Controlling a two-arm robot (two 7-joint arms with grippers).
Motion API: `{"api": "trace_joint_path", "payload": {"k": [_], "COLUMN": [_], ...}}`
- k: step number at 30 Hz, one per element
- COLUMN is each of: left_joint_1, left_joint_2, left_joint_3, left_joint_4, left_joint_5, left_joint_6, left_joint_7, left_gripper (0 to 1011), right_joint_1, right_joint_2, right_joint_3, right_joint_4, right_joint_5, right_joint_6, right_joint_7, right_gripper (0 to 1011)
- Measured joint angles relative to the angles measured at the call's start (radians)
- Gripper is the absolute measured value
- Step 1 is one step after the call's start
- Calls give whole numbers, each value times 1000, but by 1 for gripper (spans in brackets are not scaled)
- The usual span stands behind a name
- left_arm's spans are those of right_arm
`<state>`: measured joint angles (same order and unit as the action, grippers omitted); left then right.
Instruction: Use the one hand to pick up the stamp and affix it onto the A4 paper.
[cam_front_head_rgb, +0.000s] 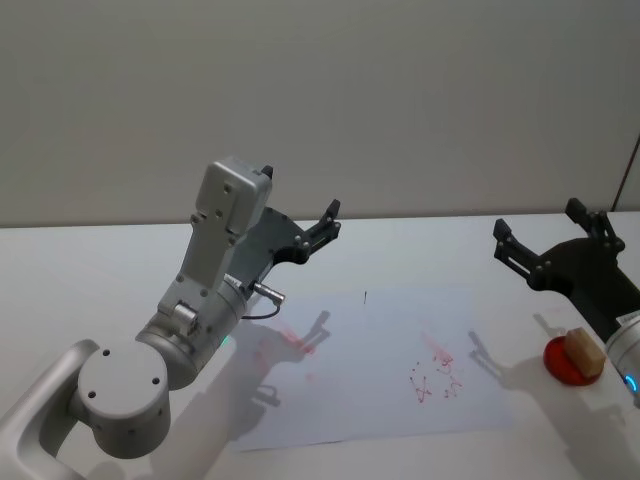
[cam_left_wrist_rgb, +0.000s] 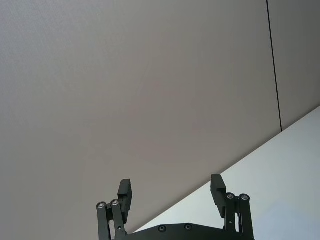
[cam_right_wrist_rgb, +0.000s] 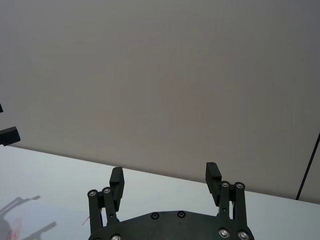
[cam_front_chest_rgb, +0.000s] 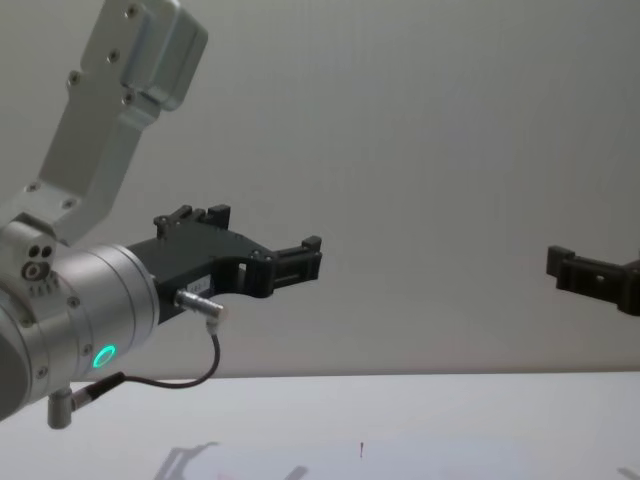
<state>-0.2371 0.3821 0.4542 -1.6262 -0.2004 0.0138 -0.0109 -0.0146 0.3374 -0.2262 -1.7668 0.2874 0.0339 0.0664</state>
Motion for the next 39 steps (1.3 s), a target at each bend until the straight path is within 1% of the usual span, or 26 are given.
{"api": "trace_joint_path", "payload": {"k": [32,35,39], "left_joint_1": [0,0,0], "left_joint_2": [0,0,0], "left_joint_3": [0,0,0], "left_joint_4": [0,0,0], "left_joint_5": [0,0,0], "left_joint_6": [0,0,0], "left_joint_7": [0,0,0], "left_gripper": [1001,1001,1001], "right_joint_1": [0,-7,-33], "right_joint_2": [0,4,19], "right_joint_3": [1,3,10], "right_joint_4": [0,-3,-24], "right_joint_5": [0,1,9], "right_joint_6": [0,0,1], "right_joint_7": [0,-2,-20], "right_gripper": [1001,1001,1001]}}
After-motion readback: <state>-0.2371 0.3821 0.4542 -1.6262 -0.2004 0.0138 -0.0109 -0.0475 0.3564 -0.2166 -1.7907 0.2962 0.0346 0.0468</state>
